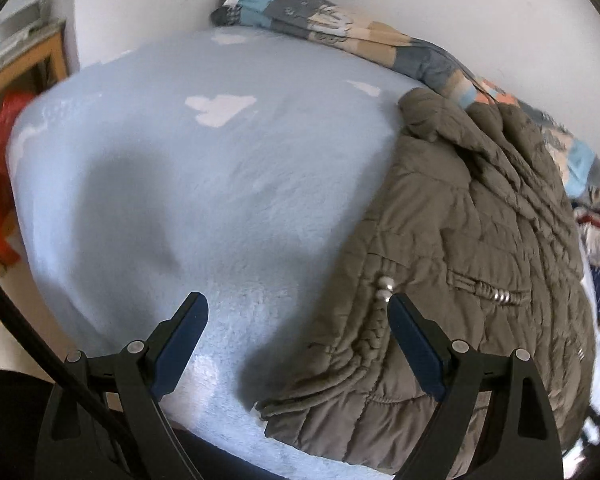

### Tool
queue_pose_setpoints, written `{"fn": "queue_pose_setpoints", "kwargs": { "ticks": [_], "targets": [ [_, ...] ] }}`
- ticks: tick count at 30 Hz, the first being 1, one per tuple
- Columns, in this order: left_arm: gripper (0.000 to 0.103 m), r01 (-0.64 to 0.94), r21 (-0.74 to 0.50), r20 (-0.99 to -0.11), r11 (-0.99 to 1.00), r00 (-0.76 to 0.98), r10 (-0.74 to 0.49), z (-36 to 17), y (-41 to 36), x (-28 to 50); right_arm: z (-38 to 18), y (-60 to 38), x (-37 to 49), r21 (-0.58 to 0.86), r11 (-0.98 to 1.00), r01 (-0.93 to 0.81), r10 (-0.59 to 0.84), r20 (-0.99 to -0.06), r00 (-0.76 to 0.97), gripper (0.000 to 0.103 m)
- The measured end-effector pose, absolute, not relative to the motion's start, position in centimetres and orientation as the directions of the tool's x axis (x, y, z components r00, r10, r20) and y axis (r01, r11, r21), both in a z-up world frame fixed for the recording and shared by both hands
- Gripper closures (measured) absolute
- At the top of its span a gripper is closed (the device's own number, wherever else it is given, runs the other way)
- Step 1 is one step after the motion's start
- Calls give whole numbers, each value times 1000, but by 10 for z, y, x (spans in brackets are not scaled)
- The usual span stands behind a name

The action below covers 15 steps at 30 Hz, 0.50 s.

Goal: Fold large clothes

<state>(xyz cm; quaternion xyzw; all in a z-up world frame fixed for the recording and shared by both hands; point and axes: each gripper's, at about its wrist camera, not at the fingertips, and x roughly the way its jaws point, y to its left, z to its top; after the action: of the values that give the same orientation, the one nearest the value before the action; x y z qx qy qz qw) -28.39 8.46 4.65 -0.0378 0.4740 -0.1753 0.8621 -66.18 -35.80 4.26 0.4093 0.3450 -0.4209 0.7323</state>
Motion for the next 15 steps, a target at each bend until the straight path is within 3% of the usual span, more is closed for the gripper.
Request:
{"fn": "queue_pose_setpoints", "kwargs": {
  "ticks": [15],
  "targets": [
    [13,237,-397,-811,887,361,-460,28,100,-285,35,-356,-660,397,281,874,-287,-834,472,26]
  ]
}}
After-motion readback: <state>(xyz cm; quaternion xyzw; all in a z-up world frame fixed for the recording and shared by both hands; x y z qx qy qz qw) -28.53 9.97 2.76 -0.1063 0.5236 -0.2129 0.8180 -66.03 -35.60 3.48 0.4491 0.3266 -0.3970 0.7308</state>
